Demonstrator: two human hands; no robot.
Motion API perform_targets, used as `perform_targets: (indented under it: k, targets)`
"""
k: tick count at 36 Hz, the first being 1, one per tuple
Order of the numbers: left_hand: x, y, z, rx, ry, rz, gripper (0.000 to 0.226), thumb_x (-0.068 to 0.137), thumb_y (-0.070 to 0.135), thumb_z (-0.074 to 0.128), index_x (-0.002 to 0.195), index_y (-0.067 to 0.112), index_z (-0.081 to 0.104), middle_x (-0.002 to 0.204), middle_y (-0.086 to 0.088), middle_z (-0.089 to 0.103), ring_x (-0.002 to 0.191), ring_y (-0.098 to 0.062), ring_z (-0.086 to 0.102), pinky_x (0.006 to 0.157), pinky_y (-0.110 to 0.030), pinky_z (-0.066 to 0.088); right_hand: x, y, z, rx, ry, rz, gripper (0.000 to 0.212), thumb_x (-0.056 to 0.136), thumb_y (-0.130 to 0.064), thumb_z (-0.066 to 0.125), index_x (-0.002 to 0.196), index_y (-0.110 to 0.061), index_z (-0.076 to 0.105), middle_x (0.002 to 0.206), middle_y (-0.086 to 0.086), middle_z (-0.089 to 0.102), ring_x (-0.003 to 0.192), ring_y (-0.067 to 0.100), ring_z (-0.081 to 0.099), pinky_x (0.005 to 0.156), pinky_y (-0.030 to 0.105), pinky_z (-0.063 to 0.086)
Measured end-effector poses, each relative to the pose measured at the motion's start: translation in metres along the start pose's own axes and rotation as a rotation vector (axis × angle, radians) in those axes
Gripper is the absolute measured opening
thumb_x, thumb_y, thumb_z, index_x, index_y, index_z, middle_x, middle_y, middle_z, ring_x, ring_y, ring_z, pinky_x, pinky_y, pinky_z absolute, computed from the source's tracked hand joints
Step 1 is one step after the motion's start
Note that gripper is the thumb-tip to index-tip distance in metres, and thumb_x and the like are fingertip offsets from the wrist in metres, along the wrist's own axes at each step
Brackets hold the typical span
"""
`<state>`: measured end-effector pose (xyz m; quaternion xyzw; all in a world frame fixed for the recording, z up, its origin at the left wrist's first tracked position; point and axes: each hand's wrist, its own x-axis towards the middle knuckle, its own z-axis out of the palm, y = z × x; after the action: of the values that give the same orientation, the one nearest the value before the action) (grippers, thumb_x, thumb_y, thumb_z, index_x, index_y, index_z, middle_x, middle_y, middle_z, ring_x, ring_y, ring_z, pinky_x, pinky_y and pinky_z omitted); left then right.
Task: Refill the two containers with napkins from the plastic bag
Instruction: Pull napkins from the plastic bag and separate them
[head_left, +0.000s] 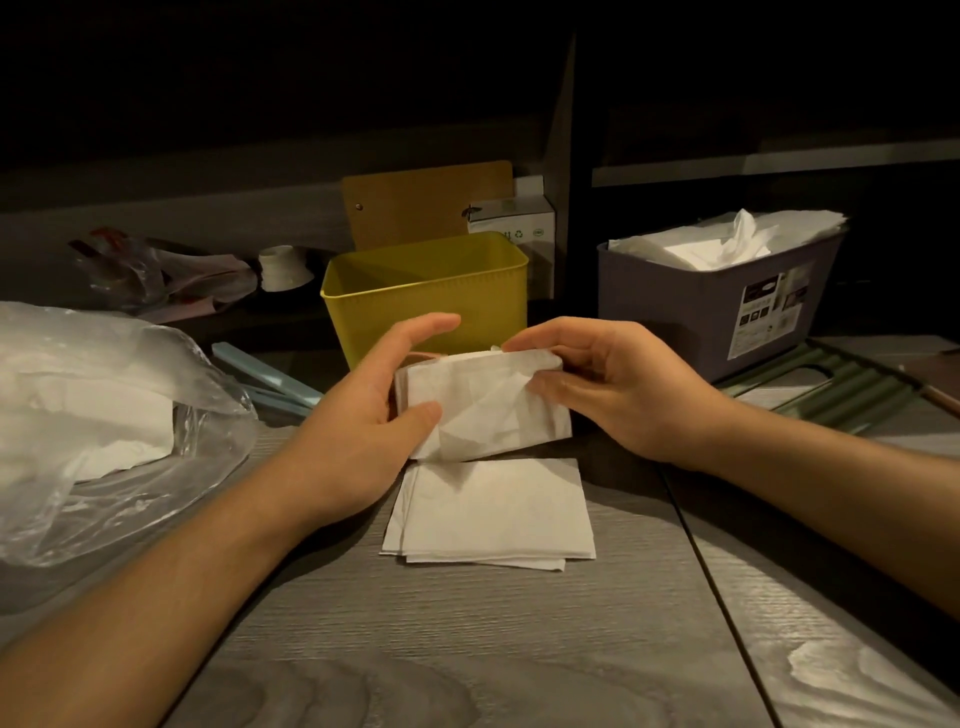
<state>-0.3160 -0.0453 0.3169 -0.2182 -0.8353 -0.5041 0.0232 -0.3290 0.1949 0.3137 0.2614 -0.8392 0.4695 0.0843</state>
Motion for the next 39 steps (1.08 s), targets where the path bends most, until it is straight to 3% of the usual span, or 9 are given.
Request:
perform_targets:
  k: [3, 6, 11, 15, 19, 23, 32, 36, 39]
  targets:
    - [-0.001, 0.001, -0.002, 0.044, -0.052, 0.045, 0.061, 0.097, 0.005, 0.059, 0.123, 0.060, 0.048, 0.120, 0.032, 0.058, 0.110, 0.001, 0.060, 0.091, -0.031, 0.059, 0.001, 0.002, 0.001, 0.005, 0.025, 0.000, 0.029, 0.096, -0.011, 0.064, 0.121, -0.025, 0.068, 0.110, -0.011, 0.073, 0.107, 0.001, 0.066, 0.093, 0.027, 0.056]
    - [-0.002, 0.003, -0.001, 0.051, -0.093, 0.026, 0.038, 0.089, 0.037, 0.073, 0.117, 0.054, 0.055, 0.121, 0.037, 0.054, 0.108, 0.003, 0.060, 0.087, -0.033, 0.060, 0.001, 0.003, 0.001, 0.019, 0.037, 0.010, 0.025, 0.096, -0.012, 0.064, 0.118, -0.022, 0.069, 0.107, -0.010, 0.073, 0.104, 0.001, 0.067, 0.092, 0.027, 0.057]
    - [0.000, 0.004, -0.001, 0.118, -0.107, -0.005, 0.068, 0.059, 0.065, 0.082, 0.118, 0.060, 0.048, 0.113, 0.037, 0.054, 0.104, 0.009, 0.058, 0.084, -0.030, 0.060, 0.003, 0.003, 0.003, -0.009, 0.054, 0.014, 0.020, 0.098, -0.014, 0.063, 0.115, -0.020, 0.071, 0.104, -0.012, 0.073, 0.102, 0.000, 0.067, 0.090, 0.024, 0.056]
    - [0.002, 0.004, 0.002, 0.191, -0.020, -0.023, 0.054, 0.060, 0.076, 0.075, 0.105, 0.053, 0.056, 0.119, 0.037, 0.055, 0.105, 0.005, 0.057, 0.087, -0.035, 0.057, 0.003, 0.002, 0.004, -0.081, 0.062, -0.001, 0.022, 0.100, -0.015, 0.060, 0.118, -0.025, 0.069, 0.106, -0.017, 0.070, 0.104, -0.002, 0.064, 0.090, 0.021, 0.055]
    - [0.001, 0.009, 0.008, 0.201, 0.061, -0.005, 0.032, 0.078, 0.063, 0.060, 0.091, 0.035, 0.068, 0.098, 0.019, 0.066, 0.087, -0.017, 0.063, 0.078, -0.048, 0.056, -0.001, -0.001, 0.004, -0.061, 0.019, 0.016, 0.031, 0.100, -0.016, 0.059, 0.127, -0.031, 0.058, 0.091, -0.016, 0.072, 0.093, 0.000, 0.067, 0.076, 0.019, 0.055]
    - [0.000, 0.006, 0.007, 0.187, 0.074, -0.004, 0.019, 0.095, 0.041, 0.058, 0.083, 0.030, 0.068, 0.085, 0.008, 0.068, 0.080, -0.012, 0.062, 0.074, -0.044, 0.053, -0.004, -0.004, 0.003, -0.092, -0.001, -0.001, 0.025, 0.097, -0.016, 0.062, 0.114, -0.034, 0.056, 0.098, -0.004, 0.074, 0.093, 0.015, 0.069, 0.081, 0.032, 0.057]
    - [0.001, 0.004, 0.006, 0.139, 0.074, -0.046, 0.023, 0.097, 0.036, 0.058, 0.077, 0.029, 0.067, 0.077, 0.002, 0.065, 0.077, -0.018, 0.060, 0.071, -0.040, 0.051, -0.001, 0.000, -0.001, -0.009, -0.002, 0.070, 0.014, 0.095, -0.015, 0.066, 0.104, -0.025, 0.071, 0.098, -0.007, 0.075, 0.099, 0.006, 0.070, 0.093, 0.033, 0.057]
    - [-0.001, 0.004, 0.005, 0.116, 0.080, -0.053, 0.023, 0.098, 0.036, 0.056, 0.080, 0.029, 0.069, 0.086, 0.004, 0.068, 0.088, -0.018, 0.063, 0.080, -0.045, 0.054, -0.001, 0.000, -0.004, 0.025, -0.031, 0.116, 0.007, 0.096, -0.020, 0.065, 0.099, -0.023, 0.070, 0.094, -0.009, 0.074, 0.093, 0.004, 0.069, 0.078, 0.025, 0.057]
    - [-0.001, 0.006, 0.005, 0.060, 0.063, -0.059, 0.023, 0.092, 0.044, 0.058, 0.084, 0.026, 0.070, 0.089, 0.005, 0.070, 0.087, -0.013, 0.065, 0.076, -0.036, 0.057, -0.001, -0.001, -0.005, 0.061, -0.027, 0.131, 0.005, 0.095, -0.020, 0.065, 0.096, -0.021, 0.070, 0.091, -0.007, 0.075, 0.088, 0.006, 0.070, 0.069, 0.020, 0.054]
